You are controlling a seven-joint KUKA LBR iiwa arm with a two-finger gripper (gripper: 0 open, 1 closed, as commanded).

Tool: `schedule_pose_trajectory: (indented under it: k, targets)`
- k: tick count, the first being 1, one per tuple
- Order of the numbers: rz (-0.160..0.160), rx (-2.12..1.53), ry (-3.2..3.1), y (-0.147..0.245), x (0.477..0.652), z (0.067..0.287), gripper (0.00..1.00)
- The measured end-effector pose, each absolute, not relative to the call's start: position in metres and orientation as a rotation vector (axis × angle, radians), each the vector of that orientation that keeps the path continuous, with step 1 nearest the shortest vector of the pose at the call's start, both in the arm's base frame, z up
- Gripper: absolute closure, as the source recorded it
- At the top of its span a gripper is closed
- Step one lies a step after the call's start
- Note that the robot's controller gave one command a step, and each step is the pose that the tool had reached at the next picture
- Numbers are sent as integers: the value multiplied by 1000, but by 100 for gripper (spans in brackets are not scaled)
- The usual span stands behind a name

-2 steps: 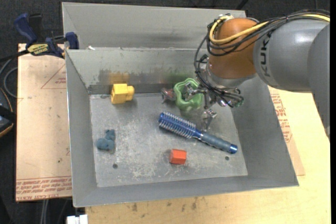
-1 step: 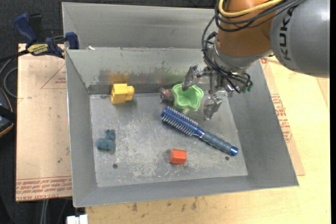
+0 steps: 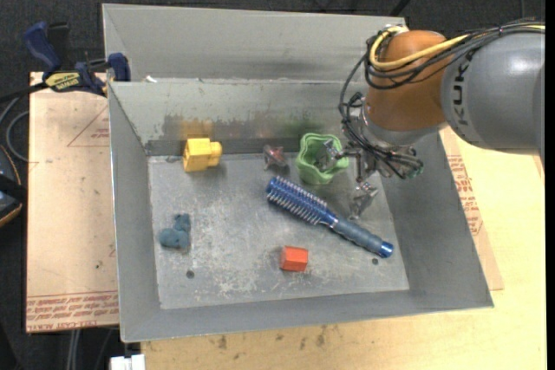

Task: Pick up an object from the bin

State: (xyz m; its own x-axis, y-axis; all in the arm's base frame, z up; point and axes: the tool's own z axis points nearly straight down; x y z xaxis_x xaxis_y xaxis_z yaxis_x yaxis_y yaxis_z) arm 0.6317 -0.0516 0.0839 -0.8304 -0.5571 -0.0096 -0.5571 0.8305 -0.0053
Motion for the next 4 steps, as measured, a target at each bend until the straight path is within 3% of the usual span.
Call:
schedule_pose_trajectory:
  k: [1,2,3,4]
  targets:
    - [-5,-1349,2822,20,656,82,0]
    - [-5,-1559,2717,12,637,164,0]
    - [-10,-1838,2530,29,542,75,0]
    - [-12,-1840,2532,28,543,77,100]
